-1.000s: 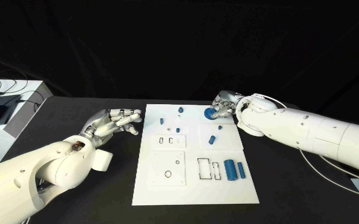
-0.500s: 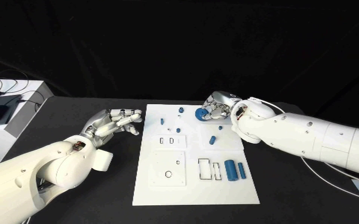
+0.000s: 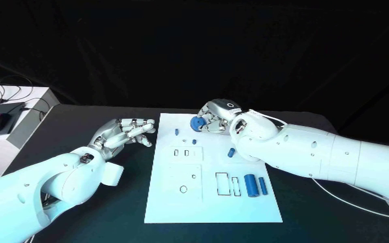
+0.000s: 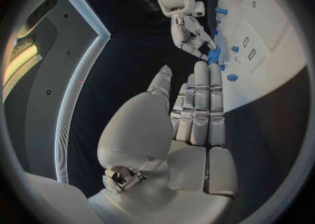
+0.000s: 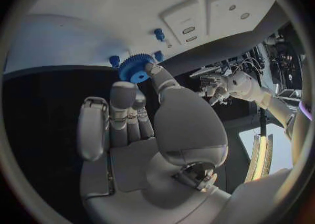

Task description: Assemble the parts on the task board

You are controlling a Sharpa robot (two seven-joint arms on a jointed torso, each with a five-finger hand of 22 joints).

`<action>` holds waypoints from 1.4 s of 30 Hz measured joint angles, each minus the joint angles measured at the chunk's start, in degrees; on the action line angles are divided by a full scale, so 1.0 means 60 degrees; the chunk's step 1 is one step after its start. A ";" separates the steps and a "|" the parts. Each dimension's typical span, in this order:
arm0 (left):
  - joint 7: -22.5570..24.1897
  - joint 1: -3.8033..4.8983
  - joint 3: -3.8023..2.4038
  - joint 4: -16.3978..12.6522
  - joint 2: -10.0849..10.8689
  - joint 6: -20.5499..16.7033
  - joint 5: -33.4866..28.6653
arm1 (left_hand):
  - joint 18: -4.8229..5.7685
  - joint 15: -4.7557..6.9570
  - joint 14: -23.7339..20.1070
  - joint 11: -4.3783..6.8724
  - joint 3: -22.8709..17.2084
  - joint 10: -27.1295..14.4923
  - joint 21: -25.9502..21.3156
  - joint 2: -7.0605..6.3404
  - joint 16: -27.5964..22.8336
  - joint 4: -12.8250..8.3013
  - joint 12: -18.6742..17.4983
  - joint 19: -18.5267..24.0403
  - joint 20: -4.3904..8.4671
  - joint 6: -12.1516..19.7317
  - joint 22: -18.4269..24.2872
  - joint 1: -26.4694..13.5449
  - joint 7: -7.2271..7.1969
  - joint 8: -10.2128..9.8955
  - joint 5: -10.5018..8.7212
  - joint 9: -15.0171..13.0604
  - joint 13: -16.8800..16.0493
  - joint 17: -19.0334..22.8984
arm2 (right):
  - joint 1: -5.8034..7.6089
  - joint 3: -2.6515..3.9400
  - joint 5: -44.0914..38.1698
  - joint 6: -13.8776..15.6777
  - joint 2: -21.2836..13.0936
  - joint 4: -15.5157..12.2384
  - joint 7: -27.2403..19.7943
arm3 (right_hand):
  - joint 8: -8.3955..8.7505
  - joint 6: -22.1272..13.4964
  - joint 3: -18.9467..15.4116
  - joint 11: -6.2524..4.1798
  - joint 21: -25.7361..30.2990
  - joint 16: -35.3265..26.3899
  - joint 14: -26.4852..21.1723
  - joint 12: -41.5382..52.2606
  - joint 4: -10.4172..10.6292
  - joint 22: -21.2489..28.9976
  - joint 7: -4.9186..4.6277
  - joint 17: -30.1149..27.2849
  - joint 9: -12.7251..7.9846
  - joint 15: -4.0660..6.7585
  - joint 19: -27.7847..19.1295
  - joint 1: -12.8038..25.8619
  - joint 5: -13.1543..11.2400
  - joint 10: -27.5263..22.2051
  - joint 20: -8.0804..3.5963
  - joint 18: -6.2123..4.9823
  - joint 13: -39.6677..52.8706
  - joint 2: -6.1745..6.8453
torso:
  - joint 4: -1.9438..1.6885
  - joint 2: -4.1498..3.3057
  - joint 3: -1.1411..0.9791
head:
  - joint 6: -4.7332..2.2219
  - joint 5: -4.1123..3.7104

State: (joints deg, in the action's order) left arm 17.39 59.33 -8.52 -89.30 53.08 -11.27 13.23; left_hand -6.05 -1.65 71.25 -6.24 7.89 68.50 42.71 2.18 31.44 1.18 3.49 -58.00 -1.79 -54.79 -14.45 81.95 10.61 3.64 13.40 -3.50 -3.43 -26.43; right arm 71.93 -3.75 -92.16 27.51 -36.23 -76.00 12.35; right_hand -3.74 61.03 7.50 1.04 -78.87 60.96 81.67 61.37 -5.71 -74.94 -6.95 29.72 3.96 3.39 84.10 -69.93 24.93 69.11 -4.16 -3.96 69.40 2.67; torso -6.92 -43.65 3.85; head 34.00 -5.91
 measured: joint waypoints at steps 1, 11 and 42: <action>0.0000 0.0000 0.0000 -0.0004 0.0001 0.0000 0.0000 | 0.0000 0.0000 0.0000 0.0000 0.0000 0.0000 0.0000 0.0000 0.0000 0.0000 0.0000 0.0000 0.0000 0.0000 0.0000 0.0000 0.0000 0.0000 0.0000 0.0000 0.0000 0.0000 | -0.0014 -0.0007 -0.0092 0.0033 0.0065 0.0050 0.0033 | 0.0000 0.0000 0.0000 0.0001 0.0000 0.0000 0.0000 0.0000 0.0000 -0.0001 0.0000 0.0000 0.0000 0.0000 0.0000 -0.0001 0.0000 0.0001 0.0000 0.0000 0.0000 0.0001 | -0.0003 -0.0001 0.0001 | 0.0003 0.0004; -0.0001 0.0000 0.0000 -0.0038 0.0023 0.0000 0.0000 | 0.0000 0.0000 0.0000 0.0000 0.0000 0.0000 0.0000 0.0000 0.0000 0.0000 0.0000 0.0000 0.0000 0.0000 0.0000 0.0000 0.0000 0.0000 0.0000 0.0000 0.0000 -0.0001 | -0.0076 -0.0041 -0.0681 0.0232 0.0597 0.0607 0.0356 | 0.0011 0.0021 -0.0002 0.0007 0.0000 0.0000 0.0001 0.0000 -0.0002 0.0000 -0.0013 0.0024 -0.0006 0.0000 0.0000 -0.0011 -0.0074 0.0008 0.0000 0.0000 0.0018 0.0012 | -0.0038 -0.0027 0.0027 | 0.0042 0.0034; -0.0008 0.0000 -0.0001 -0.0039 0.0035 -0.0001 0.0000 | 0.0000 0.0000 0.0000 0.0000 0.0000 0.0000 0.0047 0.0000 0.0000 0.0000 0.0000 -0.0001 0.0001 0.0000 0.0030 0.0000 0.0000 0.0000 0.0000 0.0000 0.0000 0.0011 | -0.0110 -0.0152 -0.0832 -0.0269 0.0834 0.1079 0.0521 | -0.0001 0.0029 -0.0087 0.0024 0.0001 -0.0038 0.0002 -0.0041 0.0122 0.0004 -0.0012 0.0062 -0.0007 -0.0001 0.0000 -0.0049 -0.0407 0.0021 0.0000 0.0003 0.0024 0.0051 | -0.0071 -0.0049 0.0056 | 0.0155 0.0048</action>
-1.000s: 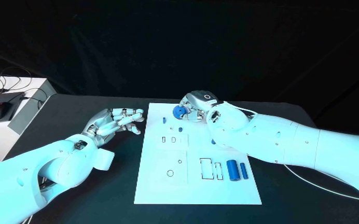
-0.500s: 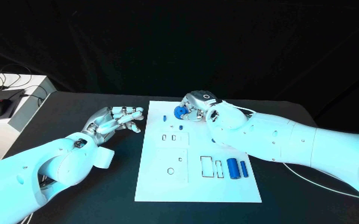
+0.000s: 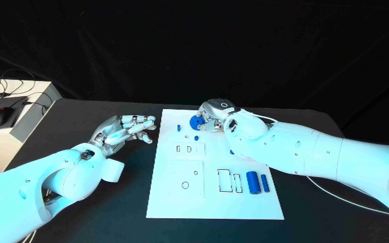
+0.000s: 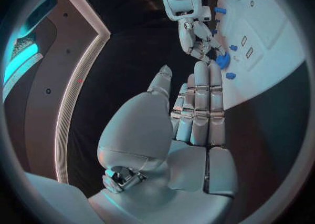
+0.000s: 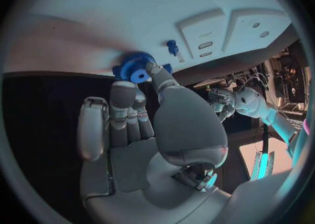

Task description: Assemble the parts on the task board

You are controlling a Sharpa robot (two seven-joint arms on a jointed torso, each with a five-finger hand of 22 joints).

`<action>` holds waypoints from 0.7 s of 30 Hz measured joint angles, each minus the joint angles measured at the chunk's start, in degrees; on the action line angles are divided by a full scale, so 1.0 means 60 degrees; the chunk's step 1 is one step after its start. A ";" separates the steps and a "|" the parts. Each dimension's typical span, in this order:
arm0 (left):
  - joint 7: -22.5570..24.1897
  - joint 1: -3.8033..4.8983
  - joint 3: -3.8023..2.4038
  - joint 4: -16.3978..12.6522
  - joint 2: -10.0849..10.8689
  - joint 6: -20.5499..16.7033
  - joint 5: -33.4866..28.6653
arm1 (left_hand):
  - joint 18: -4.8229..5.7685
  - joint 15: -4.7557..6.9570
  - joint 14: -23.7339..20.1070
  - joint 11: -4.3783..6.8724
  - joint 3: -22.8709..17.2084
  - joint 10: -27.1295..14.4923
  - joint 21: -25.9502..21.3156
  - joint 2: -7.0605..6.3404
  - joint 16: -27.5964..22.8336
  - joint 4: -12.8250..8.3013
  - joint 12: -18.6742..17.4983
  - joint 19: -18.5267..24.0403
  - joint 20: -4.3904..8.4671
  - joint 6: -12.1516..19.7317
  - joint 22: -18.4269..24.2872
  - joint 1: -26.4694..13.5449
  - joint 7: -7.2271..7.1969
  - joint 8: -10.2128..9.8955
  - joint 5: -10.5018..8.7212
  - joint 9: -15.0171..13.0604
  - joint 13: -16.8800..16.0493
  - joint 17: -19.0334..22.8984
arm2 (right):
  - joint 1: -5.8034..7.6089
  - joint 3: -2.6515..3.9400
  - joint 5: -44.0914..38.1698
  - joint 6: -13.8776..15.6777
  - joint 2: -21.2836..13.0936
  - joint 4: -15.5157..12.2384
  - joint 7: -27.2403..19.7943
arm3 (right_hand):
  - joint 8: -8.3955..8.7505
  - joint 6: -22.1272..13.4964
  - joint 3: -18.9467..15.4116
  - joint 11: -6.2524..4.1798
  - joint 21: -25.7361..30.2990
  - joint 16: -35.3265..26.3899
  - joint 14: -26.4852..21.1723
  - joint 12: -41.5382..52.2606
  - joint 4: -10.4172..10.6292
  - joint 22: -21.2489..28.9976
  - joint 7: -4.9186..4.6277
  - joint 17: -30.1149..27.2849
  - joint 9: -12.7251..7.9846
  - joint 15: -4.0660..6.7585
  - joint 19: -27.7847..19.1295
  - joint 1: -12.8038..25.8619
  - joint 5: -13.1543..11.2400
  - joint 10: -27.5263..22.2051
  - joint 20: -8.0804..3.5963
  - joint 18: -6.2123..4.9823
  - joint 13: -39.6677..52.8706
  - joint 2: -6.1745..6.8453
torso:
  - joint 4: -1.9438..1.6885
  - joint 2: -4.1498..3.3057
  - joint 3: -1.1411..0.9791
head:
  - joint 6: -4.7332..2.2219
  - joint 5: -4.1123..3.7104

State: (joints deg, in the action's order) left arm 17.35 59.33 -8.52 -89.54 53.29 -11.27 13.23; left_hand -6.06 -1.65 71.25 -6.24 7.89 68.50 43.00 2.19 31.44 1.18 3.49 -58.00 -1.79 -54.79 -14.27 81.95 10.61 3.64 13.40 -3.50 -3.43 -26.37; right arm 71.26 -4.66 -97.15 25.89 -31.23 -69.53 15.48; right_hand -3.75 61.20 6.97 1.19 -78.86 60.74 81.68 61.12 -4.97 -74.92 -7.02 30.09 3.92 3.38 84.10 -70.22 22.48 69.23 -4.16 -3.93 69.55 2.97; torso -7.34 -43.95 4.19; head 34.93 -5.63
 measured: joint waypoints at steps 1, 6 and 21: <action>0.0000 0.0000 0.0000 0.0000 0.0000 0.0000 0.0000 | 0.0001 0.0000 0.0000 0.0000 0.0000 0.0000 0.0000 0.0000 0.0000 0.0000 0.0000 0.0000 0.0000 0.0000 0.0000 0.0000 0.0000 0.0000 0.0000 0.0000 0.0000 0.0000 | 0.0000 0.0000 -0.0002 -0.0003 0.0010 0.0010 0.0003 | 0.0000 0.0000 0.0000 0.0000 0.0000 0.0000 0.0000 0.0000 0.0000 0.0000 0.0000 0.0000 0.0000 0.0000 0.0000 0.0000 0.0000 0.0000 0.0000 0.0000 0.0000 0.0000 | 0.0000 0.0000 0.0000 | 0.0000 0.0000; -0.0002 0.0000 0.0000 0.0001 0.0002 0.0000 0.0000 | 0.0000 0.0000 0.0000 0.0000 0.0000 0.0000 0.0000 0.0000 0.0000 0.0000 0.0000 0.0000 0.0000 0.0000 0.0000 0.0000 0.0000 0.0000 0.0000 0.0000 0.0000 -0.0001 | -0.0004 -0.0006 -0.0008 -0.0012 0.0079 0.0095 0.0016 | -0.0001 -0.0037 -0.0028 0.0001 0.0000 0.0000 0.0000 -0.0049 0.0028 0.0001 -0.0037 0.0000 -0.0010 0.0000 0.0000 0.0000 -0.0008 0.0001 0.0000 0.0000 -0.0015 0.0000 | -0.0004 -0.0001 0.0003 | -0.0001 -0.0005; -0.0019 0.0000 0.0000 0.0058 -0.0019 0.0001 0.0000 | 0.0001 0.0000 0.0000 0.0000 0.0000 0.0000 0.0000 0.0000 0.0000 0.0000 0.0000 -0.0001 0.0001 0.0058 0.0045 0.0000 -0.0011 0.0000 0.0000 0.0000 0.0000 0.0011 | -0.0028 -0.0017 0.0207 -0.0013 0.0185 0.0281 -0.0064 | -0.0017 -0.0578 -0.0288 0.0060 0.0054 -0.0074 -0.0001 -0.0317 0.0590 -0.0005 -0.0222 0.0012 -0.0004 -0.0001 0.0000 0.0212 0.0313 -0.0181 0.0000 0.0006 -0.0299 0.0147 | -0.0010 -0.0002 0.0005 | 0.0028 -0.0017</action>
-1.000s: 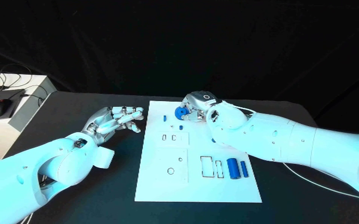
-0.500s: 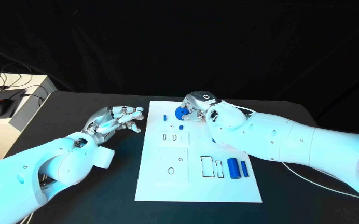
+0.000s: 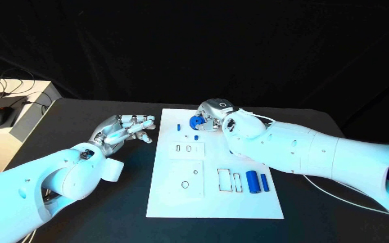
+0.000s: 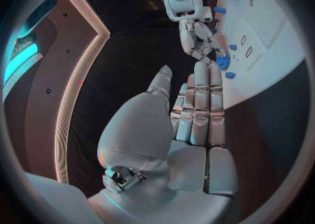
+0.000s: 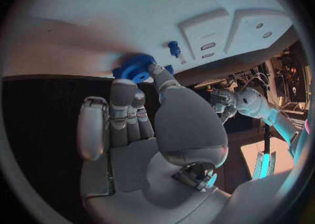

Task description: Assemble the parts on the task board

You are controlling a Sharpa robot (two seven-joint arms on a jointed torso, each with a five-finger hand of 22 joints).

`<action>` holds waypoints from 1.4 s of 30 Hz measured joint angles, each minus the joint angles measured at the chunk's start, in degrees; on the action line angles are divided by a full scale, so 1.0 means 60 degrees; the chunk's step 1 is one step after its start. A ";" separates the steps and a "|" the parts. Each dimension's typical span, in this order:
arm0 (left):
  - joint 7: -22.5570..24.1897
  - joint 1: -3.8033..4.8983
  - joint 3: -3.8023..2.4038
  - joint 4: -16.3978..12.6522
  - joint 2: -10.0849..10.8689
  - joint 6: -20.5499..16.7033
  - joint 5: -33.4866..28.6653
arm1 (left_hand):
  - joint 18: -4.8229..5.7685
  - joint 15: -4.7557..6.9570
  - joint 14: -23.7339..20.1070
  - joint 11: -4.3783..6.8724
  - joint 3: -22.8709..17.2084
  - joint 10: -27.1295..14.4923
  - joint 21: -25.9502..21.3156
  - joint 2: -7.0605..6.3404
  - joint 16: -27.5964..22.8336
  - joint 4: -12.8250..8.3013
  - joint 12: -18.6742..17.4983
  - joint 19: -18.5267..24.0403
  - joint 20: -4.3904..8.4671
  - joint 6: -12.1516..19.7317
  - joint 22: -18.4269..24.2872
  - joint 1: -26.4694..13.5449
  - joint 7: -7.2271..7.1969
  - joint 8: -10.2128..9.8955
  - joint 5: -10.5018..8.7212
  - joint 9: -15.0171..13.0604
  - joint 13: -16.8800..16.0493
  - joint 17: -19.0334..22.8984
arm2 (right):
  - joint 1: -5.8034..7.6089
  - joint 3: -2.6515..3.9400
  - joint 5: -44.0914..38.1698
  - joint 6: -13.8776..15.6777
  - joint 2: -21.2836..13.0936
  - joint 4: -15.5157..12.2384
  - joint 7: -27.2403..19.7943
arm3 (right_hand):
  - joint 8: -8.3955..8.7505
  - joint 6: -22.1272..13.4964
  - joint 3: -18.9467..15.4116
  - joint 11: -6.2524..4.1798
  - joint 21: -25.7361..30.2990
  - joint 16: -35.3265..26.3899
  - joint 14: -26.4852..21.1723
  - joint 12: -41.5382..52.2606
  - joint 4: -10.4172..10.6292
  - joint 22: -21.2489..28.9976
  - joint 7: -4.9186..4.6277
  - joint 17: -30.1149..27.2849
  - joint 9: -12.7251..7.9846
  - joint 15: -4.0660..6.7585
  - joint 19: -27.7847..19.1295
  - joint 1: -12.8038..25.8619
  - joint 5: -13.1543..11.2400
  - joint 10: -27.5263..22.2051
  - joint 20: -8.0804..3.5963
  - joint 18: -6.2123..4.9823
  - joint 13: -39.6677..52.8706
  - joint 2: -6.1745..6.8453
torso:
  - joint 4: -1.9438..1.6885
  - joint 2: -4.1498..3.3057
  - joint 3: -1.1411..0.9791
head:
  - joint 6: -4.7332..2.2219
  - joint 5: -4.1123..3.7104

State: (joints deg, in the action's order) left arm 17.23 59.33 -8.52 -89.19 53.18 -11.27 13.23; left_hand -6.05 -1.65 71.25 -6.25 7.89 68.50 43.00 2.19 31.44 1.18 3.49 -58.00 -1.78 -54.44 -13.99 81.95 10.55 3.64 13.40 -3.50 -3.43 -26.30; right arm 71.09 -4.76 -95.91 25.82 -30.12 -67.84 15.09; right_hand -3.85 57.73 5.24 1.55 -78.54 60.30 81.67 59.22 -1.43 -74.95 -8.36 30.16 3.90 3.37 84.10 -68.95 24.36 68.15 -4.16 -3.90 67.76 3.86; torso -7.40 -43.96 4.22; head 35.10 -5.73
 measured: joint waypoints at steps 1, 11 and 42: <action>-0.0003 0.0000 0.0000 0.0007 -0.0001 0.0000 0.0000 | 0.0000 0.0000 0.0000 0.0000 0.0000 0.0000 0.0000 0.0000 0.0000 0.0000 0.0000 0.0000 0.0000 0.0012 0.0000 0.0000 0.0012 0.0000 0.0000 0.0000 0.0000 0.0000 | 0.0000 0.0000 0.0047 -0.0014 -0.0001 0.0010 -0.0019 | 0.0000 0.0000 -0.0015 0.0001 0.0000 0.0000 0.0000 0.0000 0.0086 0.0000 0.0000 0.0000 -0.0004 0.0000 0.0000 0.0119 0.0104 -0.0001 0.0000 0.0000 -0.0008 -0.0012 | 0.0000 0.0000 0.0000 | 0.0001 0.0000; -0.0022 0.0000 0.0000 0.0014 -0.0005 -0.0003 0.0000 | 0.0000 0.0000 0.0000 0.0000 0.0000 0.0000 0.0000 0.0000 0.0000 0.0000 0.0000 0.0000 0.0000 0.0012 0.0010 0.0000 0.0012 0.0000 0.0000 0.0000 0.0000 0.0000 | 0.0018 0.0014 0.0839 -0.0327 -0.0056 0.0102 -0.0220 | 0.0065 -0.0108 0.0163 0.0038 0.0000 0.0000 0.0000 -0.0074 0.0650 0.0001 -0.0042 0.0050 -0.0004 0.0000 0.0000 0.1138 0.1174 -0.0108 0.0000 0.0000 -0.0102 -0.0139 | 0.0021 0.0000 0.0000 | 0.0030 0.0003; -0.0043 -0.0006 0.0000 0.0082 -0.0011 -0.0012 0.0000 | 0.0001 0.0000 -0.0001 -0.0035 0.0000 -0.0035 -0.0001 0.0000 0.0000 0.0000 0.0000 0.0000 0.0000 0.0045 0.0024 0.0000 0.0045 0.0000 0.0000 0.0000 0.0000 -0.0002 | -0.0023 0.0012 0.1878 0.0359 -0.1124 -0.0689 -0.1008 | 0.0052 -0.0075 0.0460 0.0019 0.0000 0.0000 0.0000 0.0029 0.0046 0.0006 0.0024 0.0047 0.0010 0.0000 0.0000 0.0837 0.1311 -0.0153 0.0000 -0.0001 -0.0114 -0.0128 | 0.0031 0.0005 -0.0023 | -0.0070 -0.0001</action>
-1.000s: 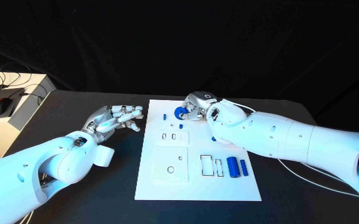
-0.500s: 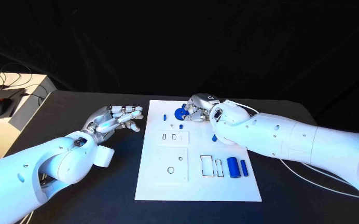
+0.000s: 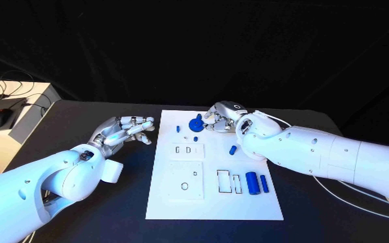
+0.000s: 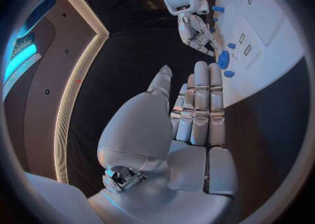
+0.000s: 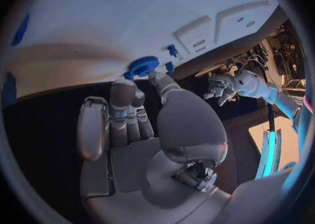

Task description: Assemble the parts on the task board

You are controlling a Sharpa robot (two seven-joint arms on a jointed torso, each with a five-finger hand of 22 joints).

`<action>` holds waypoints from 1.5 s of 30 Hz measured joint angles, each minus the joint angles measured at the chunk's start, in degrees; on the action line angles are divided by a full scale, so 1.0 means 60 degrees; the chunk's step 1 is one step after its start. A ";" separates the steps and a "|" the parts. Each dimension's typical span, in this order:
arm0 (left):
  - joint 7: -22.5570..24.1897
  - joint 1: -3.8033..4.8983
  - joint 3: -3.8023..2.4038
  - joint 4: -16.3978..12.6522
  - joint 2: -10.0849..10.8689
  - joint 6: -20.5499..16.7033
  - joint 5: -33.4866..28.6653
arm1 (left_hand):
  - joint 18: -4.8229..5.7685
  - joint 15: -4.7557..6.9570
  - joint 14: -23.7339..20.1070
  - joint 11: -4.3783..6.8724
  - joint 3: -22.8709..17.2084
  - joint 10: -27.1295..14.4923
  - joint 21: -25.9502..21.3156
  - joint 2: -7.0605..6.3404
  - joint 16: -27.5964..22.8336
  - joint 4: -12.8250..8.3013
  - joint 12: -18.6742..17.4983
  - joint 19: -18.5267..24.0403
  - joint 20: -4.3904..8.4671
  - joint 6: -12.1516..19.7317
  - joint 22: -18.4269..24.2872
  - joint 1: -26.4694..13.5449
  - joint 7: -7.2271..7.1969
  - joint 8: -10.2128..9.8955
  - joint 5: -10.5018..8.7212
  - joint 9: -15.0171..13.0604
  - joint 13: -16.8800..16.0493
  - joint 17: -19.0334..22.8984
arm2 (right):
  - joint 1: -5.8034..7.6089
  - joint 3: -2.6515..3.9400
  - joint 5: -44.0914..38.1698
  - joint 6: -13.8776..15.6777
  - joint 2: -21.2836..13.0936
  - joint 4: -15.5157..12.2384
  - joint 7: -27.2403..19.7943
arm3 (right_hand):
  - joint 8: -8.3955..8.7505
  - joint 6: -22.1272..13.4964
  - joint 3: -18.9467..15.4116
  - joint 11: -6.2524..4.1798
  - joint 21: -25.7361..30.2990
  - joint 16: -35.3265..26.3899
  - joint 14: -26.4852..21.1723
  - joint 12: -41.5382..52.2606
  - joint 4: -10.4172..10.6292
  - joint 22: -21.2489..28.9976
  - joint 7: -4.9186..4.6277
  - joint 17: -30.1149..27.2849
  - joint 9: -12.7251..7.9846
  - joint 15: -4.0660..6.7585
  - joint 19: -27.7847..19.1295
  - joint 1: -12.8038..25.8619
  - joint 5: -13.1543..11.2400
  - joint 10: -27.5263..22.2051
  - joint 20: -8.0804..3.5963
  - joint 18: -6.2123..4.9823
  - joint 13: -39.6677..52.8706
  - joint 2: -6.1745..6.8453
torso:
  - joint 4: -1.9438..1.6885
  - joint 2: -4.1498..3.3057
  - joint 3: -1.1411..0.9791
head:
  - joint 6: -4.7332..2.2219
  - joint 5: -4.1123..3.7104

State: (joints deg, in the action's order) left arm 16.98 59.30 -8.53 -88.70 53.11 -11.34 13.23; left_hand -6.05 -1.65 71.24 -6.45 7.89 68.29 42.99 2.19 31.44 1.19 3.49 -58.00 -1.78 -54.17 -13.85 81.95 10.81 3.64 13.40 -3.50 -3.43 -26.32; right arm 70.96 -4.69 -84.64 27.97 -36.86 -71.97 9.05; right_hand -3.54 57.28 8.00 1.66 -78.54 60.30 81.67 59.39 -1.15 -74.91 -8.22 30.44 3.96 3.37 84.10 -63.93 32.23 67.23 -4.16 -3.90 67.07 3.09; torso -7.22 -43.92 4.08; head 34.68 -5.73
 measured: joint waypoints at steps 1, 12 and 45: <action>0.0000 -0.0002 0.0000 0.0011 0.0001 0.0000 0.0000 | 0.0000 0.0000 0.0000 0.0000 0.0000 0.0000 0.0000 0.0000 0.0000 0.0000 0.0000 0.0000 0.0000 0.0000 0.0000 0.0000 0.0000 0.0000 0.0000 0.0000 0.0000 0.0000 | 0.0000 0.0012 0.0092 0.0169 -0.0090 -0.0088 -0.0117 | 0.0000 0.0000 -0.0037 0.0000 0.0000 0.0000 0.0000 0.0000 -0.0037 0.0001 0.0001 0.0000 0.0000 0.0000 0.0000 -0.0040 -0.0090 0.0000 0.0000 0.0000 -0.0010 0.0002 | 0.0003 0.0002 -0.0001 | -0.0008 -0.0002; 0.0019 -0.0080 0.0000 0.0145 0.0005 -0.0002 0.0000 | 0.0000 -0.0035 -0.0034 0.0035 -0.0003 -0.0034 0.0048 0.0000 0.0000 -0.0003 0.0000 0.0017 -0.0017 0.0000 0.0020 0.0000 0.0000 0.0000 0.0000 0.0000 0.0000 0.0002 | 0.0071 0.0135 0.1904 0.1022 -0.1349 -0.0550 -0.1593 | 0.0000 0.0087 -0.0380 0.0001 0.0059 0.0000 0.0000 0.0000 -0.0647 0.0002 -0.0054 -0.0012 0.0000 0.0000 0.0000 -0.1285 -0.2815 0.0000 0.0000 0.0001 -0.0053 -0.0021 | 0.0132 0.0043 -0.0096 | -0.0111 0.0003; 0.0113 -0.0316 -0.0004 0.0165 -0.0016 0.0093 0.0004 | 0.0001 -0.0034 -0.0034 0.0035 -0.0027 -0.0033 0.0046 -0.0043 0.0000 -0.0081 0.0000 0.0030 -0.0030 -0.0001 0.0034 -0.0043 -0.0001 0.0000 0.0000 0.0000 0.0000 0.0013 | -0.0171 0.0130 0.2804 -0.0683 -0.1472 0.2349 -0.3907 | 0.0000 0.0081 -0.0962 0.0019 -0.0055 -0.0073 0.0000 -0.0041 -0.0426 -0.0003 -0.0054 0.0207 0.0000 0.0000 0.0000 -0.2143 -0.3021 0.0017 0.0000 0.0002 -0.0107 0.0543 | 0.0245 -0.0057 -0.0377 | -0.0127 -0.0074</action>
State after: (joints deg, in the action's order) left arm 17.65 57.40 -8.55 -87.70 53.02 -10.78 13.25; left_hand -6.04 -1.86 71.04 -6.24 7.73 68.09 43.27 1.93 31.44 0.70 3.49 -57.82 -1.97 -54.17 -13.65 81.70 10.81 3.64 13.40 -3.50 -3.43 -26.24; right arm 69.93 -3.91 -67.82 23.87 -45.69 -57.88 -14.39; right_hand -3.53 57.77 2.23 1.78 -78.87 59.86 81.67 59.14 -3.71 -74.93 -8.54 31.68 3.96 3.38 84.10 -76.78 14.10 67.33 -4.17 -3.89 66.43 6.34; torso -5.75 -44.26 1.82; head 33.92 -6.18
